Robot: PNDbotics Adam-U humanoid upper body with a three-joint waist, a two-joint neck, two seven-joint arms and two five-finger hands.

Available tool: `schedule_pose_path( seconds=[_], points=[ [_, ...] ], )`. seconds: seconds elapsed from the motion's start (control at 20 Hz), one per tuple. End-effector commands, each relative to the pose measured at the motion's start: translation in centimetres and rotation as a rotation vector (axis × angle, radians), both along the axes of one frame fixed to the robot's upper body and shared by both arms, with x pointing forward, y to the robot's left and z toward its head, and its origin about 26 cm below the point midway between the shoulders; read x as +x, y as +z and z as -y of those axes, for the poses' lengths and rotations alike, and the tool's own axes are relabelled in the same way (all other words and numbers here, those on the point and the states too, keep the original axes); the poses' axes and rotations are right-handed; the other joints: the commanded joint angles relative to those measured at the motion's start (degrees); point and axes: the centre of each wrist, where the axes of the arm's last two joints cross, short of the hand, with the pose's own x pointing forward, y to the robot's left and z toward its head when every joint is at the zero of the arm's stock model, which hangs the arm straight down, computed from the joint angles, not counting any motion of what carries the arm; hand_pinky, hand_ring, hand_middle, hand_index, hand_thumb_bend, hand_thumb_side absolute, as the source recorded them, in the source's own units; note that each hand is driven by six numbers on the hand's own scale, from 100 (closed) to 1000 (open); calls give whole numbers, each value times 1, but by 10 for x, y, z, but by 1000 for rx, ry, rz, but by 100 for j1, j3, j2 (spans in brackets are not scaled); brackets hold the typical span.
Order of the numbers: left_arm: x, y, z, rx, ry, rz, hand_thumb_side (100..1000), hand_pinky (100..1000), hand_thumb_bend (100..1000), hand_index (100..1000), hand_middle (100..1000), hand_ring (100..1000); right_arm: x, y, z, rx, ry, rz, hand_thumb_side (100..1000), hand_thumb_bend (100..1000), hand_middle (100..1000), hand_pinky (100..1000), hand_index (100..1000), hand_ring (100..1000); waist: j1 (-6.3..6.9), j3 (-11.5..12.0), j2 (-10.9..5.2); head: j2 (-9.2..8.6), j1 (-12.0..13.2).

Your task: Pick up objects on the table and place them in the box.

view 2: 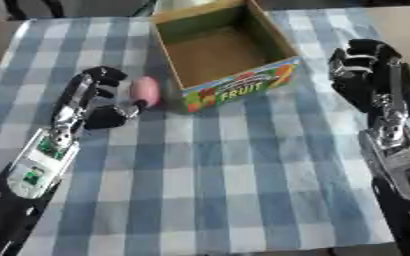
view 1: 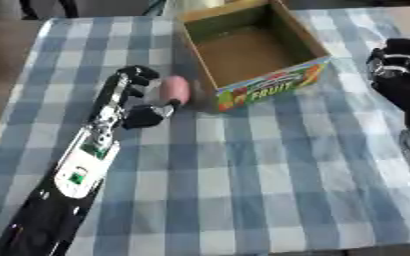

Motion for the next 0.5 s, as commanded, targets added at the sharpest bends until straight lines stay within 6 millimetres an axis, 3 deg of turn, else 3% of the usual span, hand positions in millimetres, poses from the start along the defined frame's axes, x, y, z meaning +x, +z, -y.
schedule_pose_path(
  seconds=[0.05, 0.5],
  points=[
    [2, 9, 6, -2, 3, 33, 100, 699, 532, 712, 689, 763, 1, 9, 2, -11, 5, 23, 121, 173, 620, 603, 691, 643, -24, -8, -107, -73, 11],
    [6, 8, 14, 54, 37, 62, 100, 710, 530, 730, 695, 766, 1, 9, 0, -10, 12, 21, 119, 168, 620, 603, 691, 643, -33, -55, -103, -78, 19]
  ],
)
